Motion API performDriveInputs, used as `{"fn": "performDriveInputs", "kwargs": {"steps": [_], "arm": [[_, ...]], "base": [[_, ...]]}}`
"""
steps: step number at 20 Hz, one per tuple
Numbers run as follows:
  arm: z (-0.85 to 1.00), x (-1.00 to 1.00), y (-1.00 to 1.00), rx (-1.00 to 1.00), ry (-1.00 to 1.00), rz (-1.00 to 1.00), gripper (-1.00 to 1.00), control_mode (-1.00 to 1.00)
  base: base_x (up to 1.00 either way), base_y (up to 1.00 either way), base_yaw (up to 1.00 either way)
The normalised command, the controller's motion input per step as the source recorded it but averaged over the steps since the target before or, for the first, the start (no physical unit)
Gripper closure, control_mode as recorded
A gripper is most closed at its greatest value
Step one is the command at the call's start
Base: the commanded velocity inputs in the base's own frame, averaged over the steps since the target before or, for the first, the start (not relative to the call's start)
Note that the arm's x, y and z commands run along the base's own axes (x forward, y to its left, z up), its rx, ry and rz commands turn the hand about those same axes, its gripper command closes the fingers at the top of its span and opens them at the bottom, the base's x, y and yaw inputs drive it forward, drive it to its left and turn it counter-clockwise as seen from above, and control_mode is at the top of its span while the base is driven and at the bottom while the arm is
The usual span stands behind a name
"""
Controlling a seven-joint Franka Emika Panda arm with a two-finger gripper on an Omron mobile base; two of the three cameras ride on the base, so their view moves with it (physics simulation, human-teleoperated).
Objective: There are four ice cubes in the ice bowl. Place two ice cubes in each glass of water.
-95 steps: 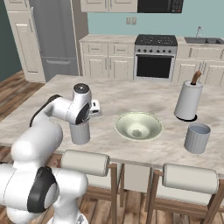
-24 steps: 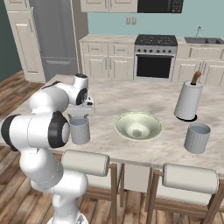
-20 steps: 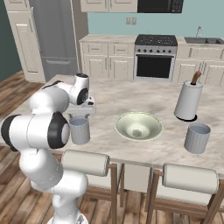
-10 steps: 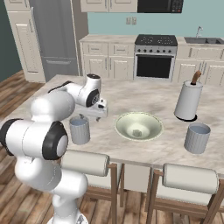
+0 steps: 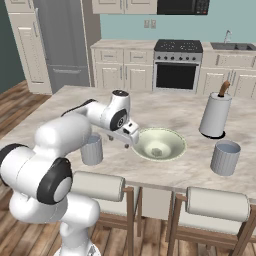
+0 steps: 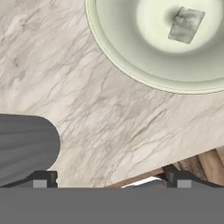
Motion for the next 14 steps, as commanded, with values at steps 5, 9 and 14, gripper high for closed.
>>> {"fn": "performDriveInputs", "kwargs": {"steps": [5,9,14], "arm": [[0.0,-0.05,-0.6,0.0,0.1,-0.25,-1.0,-1.0],[0.01,0.04,-0.53,0.0,0.08,-0.1,-1.0,-1.0],[0.0,0.09,-0.55,0.0,0.07,-0.03,-1.0,-1.0]], "base": [[0.0,0.0,0.0],[0.0,0.0,0.0],[0.0,0.0,0.0]]}}
